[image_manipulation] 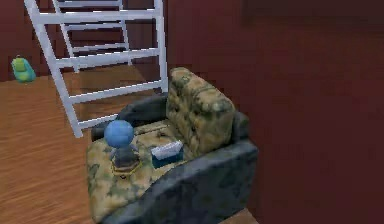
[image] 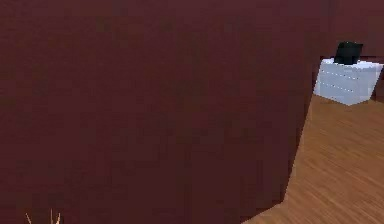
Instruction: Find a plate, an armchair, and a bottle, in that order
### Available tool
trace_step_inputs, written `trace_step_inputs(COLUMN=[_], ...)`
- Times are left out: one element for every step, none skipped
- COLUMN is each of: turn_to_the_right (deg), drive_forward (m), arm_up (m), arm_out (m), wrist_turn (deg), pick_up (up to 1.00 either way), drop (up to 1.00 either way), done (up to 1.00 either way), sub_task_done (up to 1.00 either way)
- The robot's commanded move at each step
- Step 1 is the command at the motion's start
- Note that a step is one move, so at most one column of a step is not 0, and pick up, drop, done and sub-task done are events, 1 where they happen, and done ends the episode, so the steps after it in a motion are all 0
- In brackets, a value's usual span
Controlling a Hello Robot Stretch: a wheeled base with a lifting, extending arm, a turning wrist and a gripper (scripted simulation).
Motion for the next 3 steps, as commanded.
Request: trace_step_inputs(turn_to_the_right=[-21.0,0.0,45.0], drive_forward=[0.0,0.2,0.0], arm_up=[0.0,0.0,0.0], arm_out=[0.0,0.0,0.0], wrist_turn=[0.0,0.0,0.0], pick_up=[0.0,0.0,0.0], drop=[0.0,0.0,0.0], done=[0.0,0.0,0.0], sub_task_done=[0.0,0.0,0.0])
